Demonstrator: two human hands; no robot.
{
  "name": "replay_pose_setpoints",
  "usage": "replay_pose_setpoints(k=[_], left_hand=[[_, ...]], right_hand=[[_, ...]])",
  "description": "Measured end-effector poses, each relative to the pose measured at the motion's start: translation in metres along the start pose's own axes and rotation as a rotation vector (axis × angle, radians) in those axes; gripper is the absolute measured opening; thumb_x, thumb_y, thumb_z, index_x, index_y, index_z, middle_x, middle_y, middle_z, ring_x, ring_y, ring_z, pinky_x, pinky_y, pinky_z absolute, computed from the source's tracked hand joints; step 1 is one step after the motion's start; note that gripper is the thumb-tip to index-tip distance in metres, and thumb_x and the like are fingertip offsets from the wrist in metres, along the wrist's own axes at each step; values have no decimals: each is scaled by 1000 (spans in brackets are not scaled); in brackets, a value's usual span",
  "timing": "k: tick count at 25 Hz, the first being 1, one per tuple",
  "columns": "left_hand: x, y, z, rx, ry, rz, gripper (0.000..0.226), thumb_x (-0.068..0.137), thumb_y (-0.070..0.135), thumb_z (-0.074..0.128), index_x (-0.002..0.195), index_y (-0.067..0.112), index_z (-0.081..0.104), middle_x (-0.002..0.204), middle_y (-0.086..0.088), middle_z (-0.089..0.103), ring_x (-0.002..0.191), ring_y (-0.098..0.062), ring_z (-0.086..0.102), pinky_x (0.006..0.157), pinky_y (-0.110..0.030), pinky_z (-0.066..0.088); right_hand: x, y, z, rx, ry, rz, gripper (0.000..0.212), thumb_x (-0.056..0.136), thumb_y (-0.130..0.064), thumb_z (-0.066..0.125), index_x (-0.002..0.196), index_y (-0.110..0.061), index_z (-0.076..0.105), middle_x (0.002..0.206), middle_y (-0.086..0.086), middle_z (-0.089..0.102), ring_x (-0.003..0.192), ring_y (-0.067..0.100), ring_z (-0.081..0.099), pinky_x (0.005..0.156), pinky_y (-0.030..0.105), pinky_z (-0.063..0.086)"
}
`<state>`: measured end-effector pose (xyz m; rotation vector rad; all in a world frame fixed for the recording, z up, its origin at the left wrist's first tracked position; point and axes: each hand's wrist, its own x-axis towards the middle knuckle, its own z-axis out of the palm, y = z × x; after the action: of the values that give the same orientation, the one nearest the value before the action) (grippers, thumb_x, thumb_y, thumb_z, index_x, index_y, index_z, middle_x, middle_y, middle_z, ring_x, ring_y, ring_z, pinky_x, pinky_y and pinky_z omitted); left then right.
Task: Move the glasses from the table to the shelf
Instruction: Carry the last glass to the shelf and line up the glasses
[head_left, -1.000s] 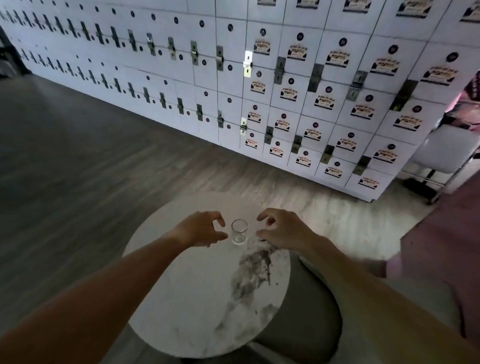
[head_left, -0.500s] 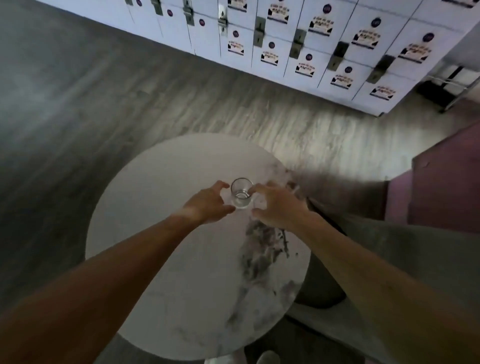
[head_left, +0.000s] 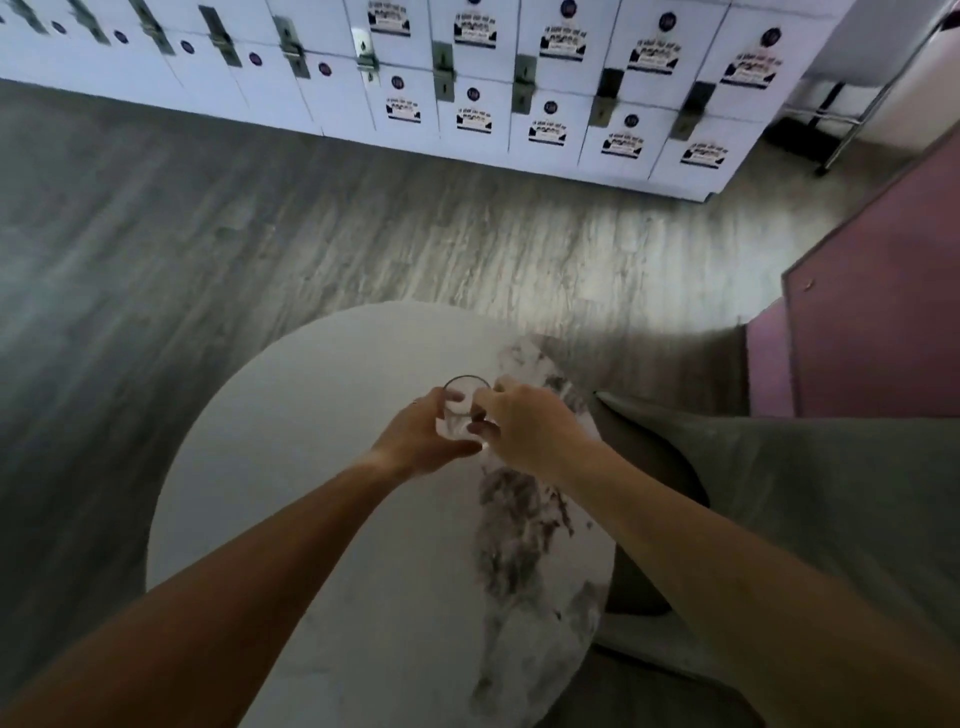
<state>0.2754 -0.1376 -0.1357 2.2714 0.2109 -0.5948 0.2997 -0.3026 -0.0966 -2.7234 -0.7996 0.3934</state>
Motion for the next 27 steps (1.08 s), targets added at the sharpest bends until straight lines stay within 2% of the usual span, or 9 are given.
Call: replay_pose_setpoints(k=[5,8,15,18,20,21,23,25,27], left_hand=[[-3,98,-16,-18,-4,264,72,68,33,90,130,26,54,124,-4,67,104,-22,66,94,-39,53],[-13,173,0,-29,-52,489,73,70,29,89,134,27,52,126,-5,66,100,-24,70,90,-47,58],[-118,315,106,-58,-316,935,79,58,19,95,128,17,59,112,-8,72,101,-30,71,84,-44,60],[-187,352,159,-17,-394,1104,82,59,19,94,132,13,57,118,-11,70,95,-22,72,80,-38,59],[-248,369,200,-17,-460,1186,81,62,3,93,132,7,53,116,-16,68,90,-16,72,80,-37,60],[-278,375,218,-33,-514,1192,81,61,0,92,131,9,52,115,-18,67,92,-22,72,81,-42,60],[-343,382,254,-31,-615,1275,81,61,1,92,129,15,50,114,-9,66,97,-27,70,80,-39,61],[-407,384,292,-37,-736,1387,77,64,1,91,126,20,49,108,5,69,93,-13,71,72,-23,57],[-468,387,325,-44,-833,1439,77,64,3,91,125,23,49,104,4,73,90,-12,73,71,-27,59]], right_hand=[[-46,35,-81,52,173,91,28,94,-37,60,114,-17,61,98,1,58,78,16,59,71,30,52],[-107,60,-127,57,347,217,27,93,-39,61,110,-18,62,101,3,59,76,16,58,69,30,51],[-334,73,-185,35,656,582,32,86,-48,67,105,-22,67,100,4,61,82,21,60,72,32,48],[-438,50,-187,38,715,697,38,87,-46,67,115,-19,67,102,5,61,92,26,61,81,38,49],[-515,24,-179,41,792,766,33,89,-39,68,113,-17,67,91,-7,55,87,23,58,76,33,43],[-549,9,-176,22,822,794,31,90,-38,67,113,-18,67,89,-11,52,85,21,56,73,30,40],[-620,-25,-164,-36,863,893,28,90,-40,64,114,-25,66,91,-13,57,82,16,60,71,30,46],[-692,-66,-149,-80,958,968,20,89,-40,66,107,-31,65,85,-23,56,75,1,59,65,21,47],[-755,-102,-135,-118,1005,1067,19,88,-42,67,102,-29,65,84,-22,55,70,-2,56,66,22,48]])
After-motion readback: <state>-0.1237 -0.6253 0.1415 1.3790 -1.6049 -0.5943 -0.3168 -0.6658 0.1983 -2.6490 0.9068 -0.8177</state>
